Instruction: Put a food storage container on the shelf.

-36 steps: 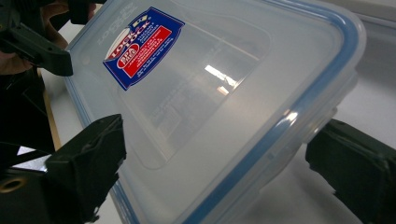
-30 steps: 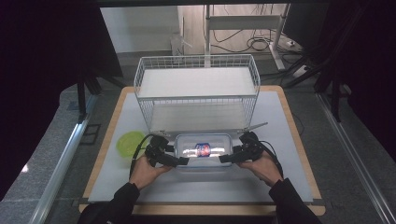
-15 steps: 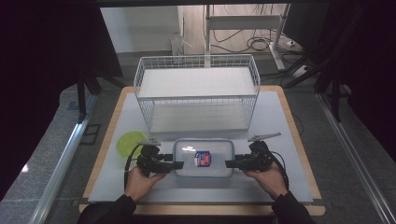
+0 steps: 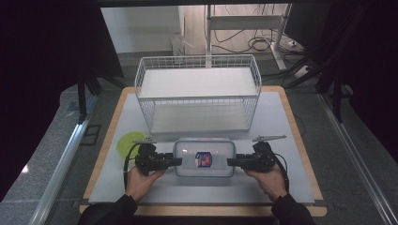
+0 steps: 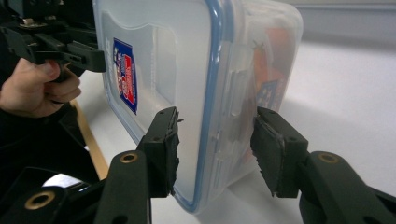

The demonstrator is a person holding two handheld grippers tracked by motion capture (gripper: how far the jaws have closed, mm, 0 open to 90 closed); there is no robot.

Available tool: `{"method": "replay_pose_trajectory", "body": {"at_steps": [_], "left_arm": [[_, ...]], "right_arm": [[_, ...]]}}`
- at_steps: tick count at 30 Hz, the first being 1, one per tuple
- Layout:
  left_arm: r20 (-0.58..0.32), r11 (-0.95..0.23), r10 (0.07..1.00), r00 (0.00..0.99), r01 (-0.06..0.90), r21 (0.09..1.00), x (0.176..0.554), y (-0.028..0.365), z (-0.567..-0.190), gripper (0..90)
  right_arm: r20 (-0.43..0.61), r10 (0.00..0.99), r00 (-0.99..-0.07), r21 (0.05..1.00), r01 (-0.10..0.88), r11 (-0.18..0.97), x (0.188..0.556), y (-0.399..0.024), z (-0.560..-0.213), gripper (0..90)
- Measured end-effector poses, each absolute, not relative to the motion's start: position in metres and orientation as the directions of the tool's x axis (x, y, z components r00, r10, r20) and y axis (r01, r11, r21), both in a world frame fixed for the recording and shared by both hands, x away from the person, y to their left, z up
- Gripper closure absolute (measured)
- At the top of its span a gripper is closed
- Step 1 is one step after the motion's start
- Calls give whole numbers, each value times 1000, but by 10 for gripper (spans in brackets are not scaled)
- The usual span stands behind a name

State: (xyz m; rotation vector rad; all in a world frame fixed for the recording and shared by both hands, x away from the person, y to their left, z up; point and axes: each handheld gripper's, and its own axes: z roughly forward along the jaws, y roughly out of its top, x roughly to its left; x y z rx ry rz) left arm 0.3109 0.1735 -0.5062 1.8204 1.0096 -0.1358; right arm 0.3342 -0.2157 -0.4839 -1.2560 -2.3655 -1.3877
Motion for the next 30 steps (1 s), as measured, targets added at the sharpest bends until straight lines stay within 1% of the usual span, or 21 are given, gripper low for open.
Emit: {"method": "replay_pose_trajectory", "body": {"at_steps": [7,10,18,30], "left_arm": [[-479,-136,574,664,655,743,312,173,-493,495],[-457,-140,581,673,636,759,312,174,-485,495],[-435,-137,585,685,612,779,315,178,-471,495],[-393,-120,597,700,562,818,319,189,-435,495]], "right_arm": [[472,589,-657,702,684,200,334,-218,-475,527],[460,583,-669,719,666,197,335,-217,-469,527],[439,572,-692,745,637,199,340,-213,-455,529],[390,558,-733,792,576,203,349,-202,-420,528]]}}
